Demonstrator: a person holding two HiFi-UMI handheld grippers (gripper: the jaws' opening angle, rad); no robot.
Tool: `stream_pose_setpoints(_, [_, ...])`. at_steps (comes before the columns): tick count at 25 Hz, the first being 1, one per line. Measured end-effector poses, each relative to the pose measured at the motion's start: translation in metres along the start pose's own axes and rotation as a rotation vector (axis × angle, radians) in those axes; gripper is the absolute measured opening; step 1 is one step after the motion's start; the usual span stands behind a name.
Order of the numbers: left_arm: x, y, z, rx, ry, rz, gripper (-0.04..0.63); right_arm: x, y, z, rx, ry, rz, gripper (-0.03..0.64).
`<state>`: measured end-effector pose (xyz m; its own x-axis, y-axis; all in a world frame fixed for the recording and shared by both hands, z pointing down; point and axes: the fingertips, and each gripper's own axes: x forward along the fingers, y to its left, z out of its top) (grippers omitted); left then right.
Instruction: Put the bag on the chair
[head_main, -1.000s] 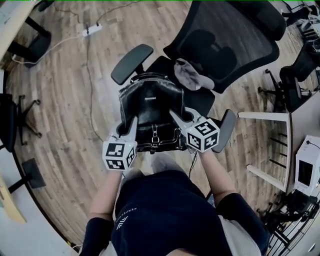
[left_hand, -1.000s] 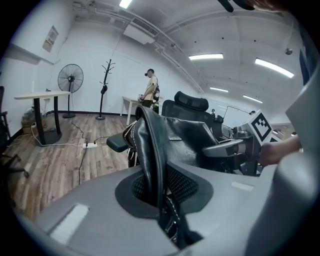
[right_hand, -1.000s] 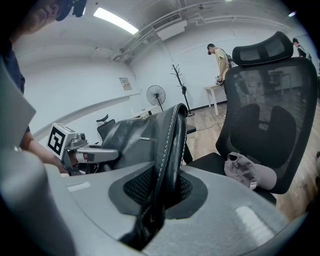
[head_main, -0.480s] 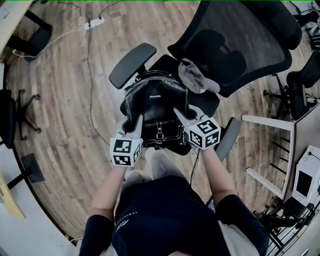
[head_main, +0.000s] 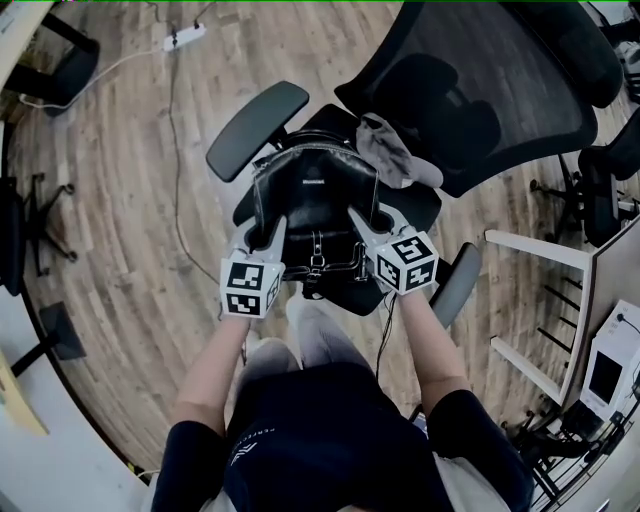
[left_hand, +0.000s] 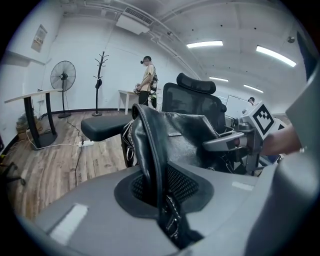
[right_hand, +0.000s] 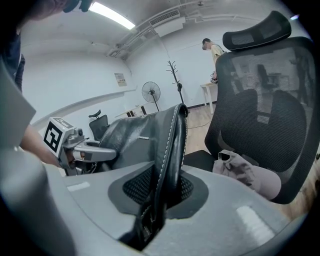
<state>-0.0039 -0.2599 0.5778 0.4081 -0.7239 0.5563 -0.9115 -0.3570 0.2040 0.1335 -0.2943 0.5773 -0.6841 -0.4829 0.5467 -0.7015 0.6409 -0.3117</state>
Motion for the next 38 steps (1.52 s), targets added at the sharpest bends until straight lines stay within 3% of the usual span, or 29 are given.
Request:
stream_pose_setpoints(13, [0.037,0.012,-0.018,0.034,0.038,0.006,0.080,0.028,-0.028,-0.025,0.055,-0.005,-0.008,0.066])
stream_pose_setpoints(27, [0.061,0.023,-0.034,-0.037,0.097,-0.013,0.117,0.047,-0.048,-0.050,0.131,0.044,-0.041,0.095])
stream_pose_setpoints(33, [0.065,0.029,-0.034,-0.033,0.111,0.020,0.143,0.051,-0.056,-0.053,0.149,0.065,-0.091,0.149])
stream_pose_setpoints(38, [0.064,0.037,-0.035,-0.042,0.125,0.062,0.257,0.050,-0.055,-0.055,0.158,0.080,-0.106,0.257])
